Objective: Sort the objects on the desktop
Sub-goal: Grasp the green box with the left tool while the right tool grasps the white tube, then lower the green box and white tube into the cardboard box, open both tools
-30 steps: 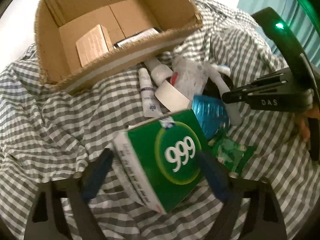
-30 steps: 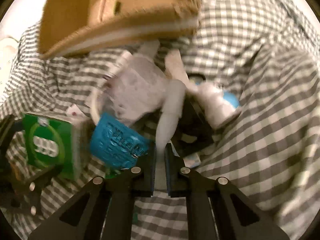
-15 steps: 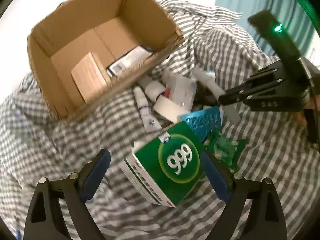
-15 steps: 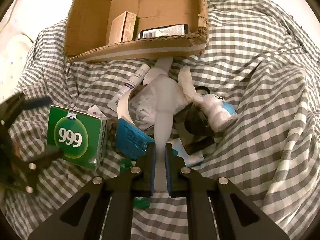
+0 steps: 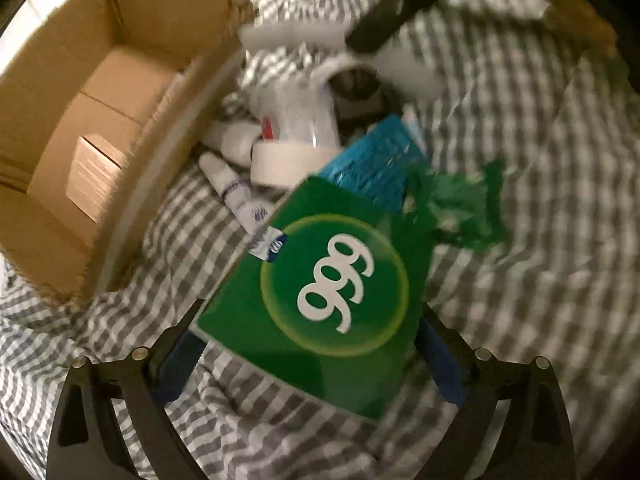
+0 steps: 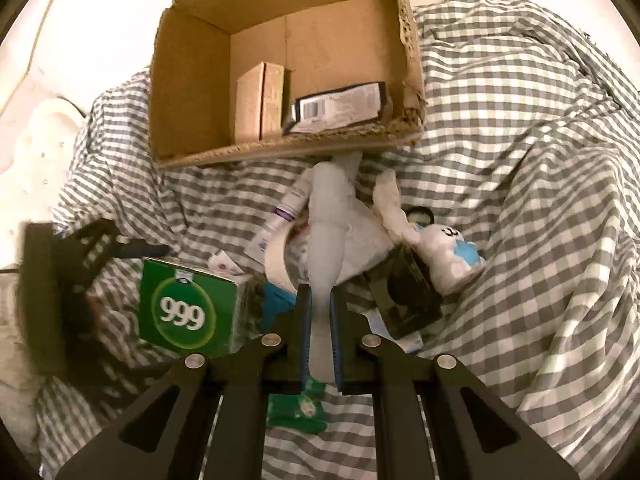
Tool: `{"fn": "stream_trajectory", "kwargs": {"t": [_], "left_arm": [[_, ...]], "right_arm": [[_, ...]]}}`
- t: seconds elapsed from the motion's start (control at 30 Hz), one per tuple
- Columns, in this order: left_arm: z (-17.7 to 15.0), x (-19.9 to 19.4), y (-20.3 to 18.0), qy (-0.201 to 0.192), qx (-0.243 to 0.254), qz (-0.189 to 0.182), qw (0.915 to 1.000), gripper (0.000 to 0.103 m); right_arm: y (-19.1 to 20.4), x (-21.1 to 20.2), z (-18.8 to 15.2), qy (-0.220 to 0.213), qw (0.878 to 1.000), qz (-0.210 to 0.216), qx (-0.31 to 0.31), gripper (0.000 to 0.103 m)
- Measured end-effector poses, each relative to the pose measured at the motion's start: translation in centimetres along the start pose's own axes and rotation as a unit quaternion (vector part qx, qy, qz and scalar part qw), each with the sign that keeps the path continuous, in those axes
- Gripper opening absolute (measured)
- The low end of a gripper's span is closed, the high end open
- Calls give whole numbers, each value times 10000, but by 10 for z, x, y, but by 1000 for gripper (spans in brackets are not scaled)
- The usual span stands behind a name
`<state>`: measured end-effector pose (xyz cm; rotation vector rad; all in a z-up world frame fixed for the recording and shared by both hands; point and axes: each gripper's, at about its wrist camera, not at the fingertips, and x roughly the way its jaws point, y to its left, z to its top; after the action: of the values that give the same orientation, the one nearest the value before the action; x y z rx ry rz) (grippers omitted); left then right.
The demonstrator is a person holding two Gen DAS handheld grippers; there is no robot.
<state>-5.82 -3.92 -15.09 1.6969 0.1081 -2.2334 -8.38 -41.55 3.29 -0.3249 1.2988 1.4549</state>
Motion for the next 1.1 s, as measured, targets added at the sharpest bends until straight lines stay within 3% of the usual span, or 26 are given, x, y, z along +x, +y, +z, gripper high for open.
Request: {"fn": "stream_trajectory", "kwargs": {"t": [0.17, 0.3, 0.37, 0.47, 0.57, 0.63, 0.73, 0.87, 0.93, 1.1], "left_arm": [[-1, 5, 4, -147, -336, -76, 9993, 95], [-1, -24, 16, -640, -990, 375, 9923, 93], [0, -49, 27, -893, -1730, 738, 9781, 92], [-3, -87, 36, -1341, -2689, 829, 9502, 92], [-4, -130, 39, -1844, -3475, 1263, 9106, 92], [-2, -149, 46, -2139, -3745, 1190, 8943, 92], [7, -166, 65, -2290, -4092, 1364, 8727, 92], [10, -177, 97, -2324, -4535, 1633, 8448, 91], [13, -176, 110, -2405, -4680, 1606, 8350, 91], [30, -161, 131, -2435, -4855, 1850, 8190, 92]], "right_arm": [[6, 2, 3, 22, 10000, -1, -57, 8], [10, -4, 4, -41, 9999, -10, -122, 8], [14, -14, 5, -179, 9996, 26, -194, 8], [23, -34, 8, -448, 9984, 101, -326, 8], [35, -55, 12, -712, 9960, 184, -503, 8], [46, -67, 19, -860, 9936, 253, -691, 8], [62, -86, 34, -1098, 9887, 222, -1001, 8], [74, -106, 58, -1387, 9819, 298, -1258, 8], [75, -110, 74, -1505, 9790, 303, -1342, 8], [68, -95, 111, -1544, 9780, 246, -1382, 8]]}}
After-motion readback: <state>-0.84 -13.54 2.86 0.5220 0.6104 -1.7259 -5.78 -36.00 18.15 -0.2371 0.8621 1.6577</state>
